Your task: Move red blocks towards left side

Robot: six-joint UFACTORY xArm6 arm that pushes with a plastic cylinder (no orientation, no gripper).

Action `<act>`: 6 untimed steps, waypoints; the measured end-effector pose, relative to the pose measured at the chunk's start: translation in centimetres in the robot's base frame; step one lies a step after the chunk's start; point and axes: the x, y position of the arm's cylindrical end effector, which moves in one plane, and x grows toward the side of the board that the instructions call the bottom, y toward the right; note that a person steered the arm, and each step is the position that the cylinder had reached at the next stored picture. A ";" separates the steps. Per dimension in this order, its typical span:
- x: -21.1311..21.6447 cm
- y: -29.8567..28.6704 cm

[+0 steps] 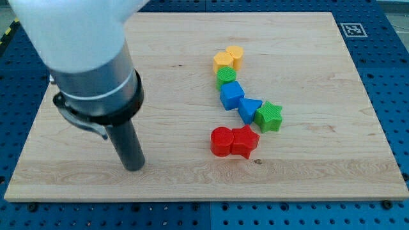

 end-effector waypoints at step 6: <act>-1.2 21.0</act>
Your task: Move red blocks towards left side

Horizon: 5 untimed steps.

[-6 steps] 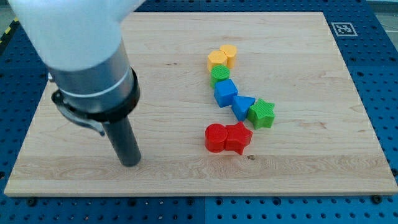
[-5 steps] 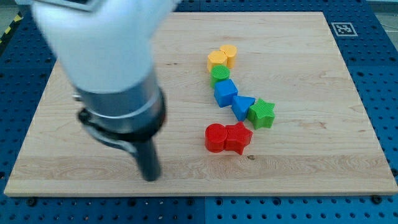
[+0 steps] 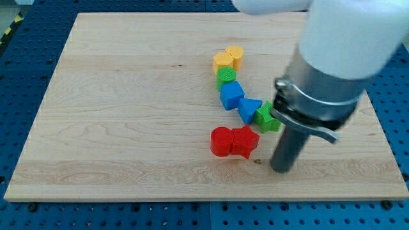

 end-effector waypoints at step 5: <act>-4.1 -9.3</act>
